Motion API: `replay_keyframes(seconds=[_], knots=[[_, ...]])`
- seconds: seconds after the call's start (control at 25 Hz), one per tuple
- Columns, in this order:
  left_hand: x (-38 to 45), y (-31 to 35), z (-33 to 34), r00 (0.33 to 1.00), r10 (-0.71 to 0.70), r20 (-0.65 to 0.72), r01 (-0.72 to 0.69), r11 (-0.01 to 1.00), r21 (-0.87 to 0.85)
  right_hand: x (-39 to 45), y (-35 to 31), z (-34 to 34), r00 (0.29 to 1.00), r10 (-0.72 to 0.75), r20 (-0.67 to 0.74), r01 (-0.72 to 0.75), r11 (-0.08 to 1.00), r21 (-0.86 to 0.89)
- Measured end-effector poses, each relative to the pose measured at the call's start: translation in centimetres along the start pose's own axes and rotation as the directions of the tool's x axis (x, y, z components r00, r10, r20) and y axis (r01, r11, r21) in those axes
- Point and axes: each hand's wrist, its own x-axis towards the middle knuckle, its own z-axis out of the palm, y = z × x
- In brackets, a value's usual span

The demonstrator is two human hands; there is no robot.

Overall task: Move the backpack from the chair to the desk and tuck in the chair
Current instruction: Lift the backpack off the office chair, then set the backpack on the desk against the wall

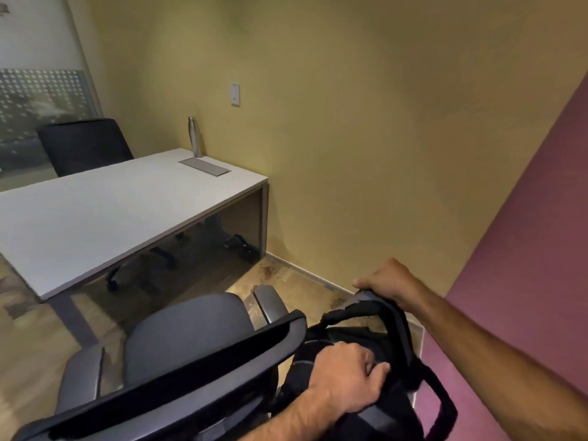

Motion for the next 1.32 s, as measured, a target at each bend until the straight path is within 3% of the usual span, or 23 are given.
replay_keyframes(seconds=[0.08, 0.2, 0.28, 0.36, 0.4, 0.48, 0.6, 0.76, 0.88, 1.0, 1.12, 1.2, 1.32], knots=[[3.4, 2.2, -0.1, 0.999, 0.045, -0.021, -0.045, 0.999, -0.007, 2.1, -1.0, -2.8, 0.995, -0.095, -0.035, 0.085, 0.974, -0.210], [8.0, 4.8, -1.3, 0.981, 0.069, -0.181, -0.093, 0.987, -0.128, 5.2, -2.4, -6.4, 0.976, -0.211, -0.049, 0.184, 0.928, -0.325], [11.9, 5.5, -2.9, 0.915, -0.010, -0.403, -0.105, 0.960, -0.260, 7.3, -3.0, -8.6, 0.946, -0.320, -0.044, 0.281, 0.882, -0.380], [14.9, 4.8, -5.2, 0.830, -0.155, -0.535, -0.112, 0.895, -0.433, 8.5, -3.9, -9.8, 0.903, -0.427, -0.044, 0.375, 0.835, -0.402], [16.8, 4.5, -6.0, 0.829, -0.224, -0.513, -0.085, 0.856, -0.510, 9.6, -4.0, -10.5, 0.878, -0.475, -0.060, 0.418, 0.821, -0.389], [20.1, 3.4, -7.4, 0.913, -0.267, -0.307, -0.002, 0.752, -0.659, 11.2, -4.5, -11.5, 0.842, -0.531, -0.100, 0.464, 0.805, -0.370], [24.6, 2.4, -7.9, 0.987, -0.156, -0.044, 0.061, 0.609, -0.791, 13.8, -4.8, -12.5, 0.780, -0.611, -0.135, 0.543, 0.769, -0.338], [29.6, 1.5, -7.7, 0.999, -0.044, -0.011, 0.015, 0.549, -0.836, 17.2, -4.9, -13.0, 0.726, -0.663, -0.183, 0.617, 0.746, -0.251], [32.8, 1.5, -7.4, 0.996, -0.027, -0.090, -0.071, 0.411, -0.909, 20.1, -5.1, -13.6, 0.719, -0.654, -0.236, 0.638, 0.755, -0.147], [35.6, 1.9, -6.9, 0.989, -0.044, -0.142, -0.119, 0.340, -0.933, 23.3, -4.8, -13.8, 0.806, -0.535, -0.255, 0.587, 0.780, 0.217], [37.6, 1.0, -6.5, 0.974, -0.135, -0.181, -0.126, 0.340, -0.932, 26.1, -3.1, -14.2, 0.874, -0.423, -0.237, 0.476, 0.653, 0.589], [38.7, -0.3, -6.2, 0.960, -0.209, -0.186, -0.111, 0.323, -0.940, 28.5, 0.0, -15.0, 0.889, -0.326, -0.320, 0.455, 0.569, 0.684], [40.5, -1.7, -5.9, 0.950, -0.256, -0.180, -0.099, 0.302, -0.948, 32.4, 7.9, -15.3, 0.941, -0.171, -0.292, 0.331, 0.652, 0.682]])
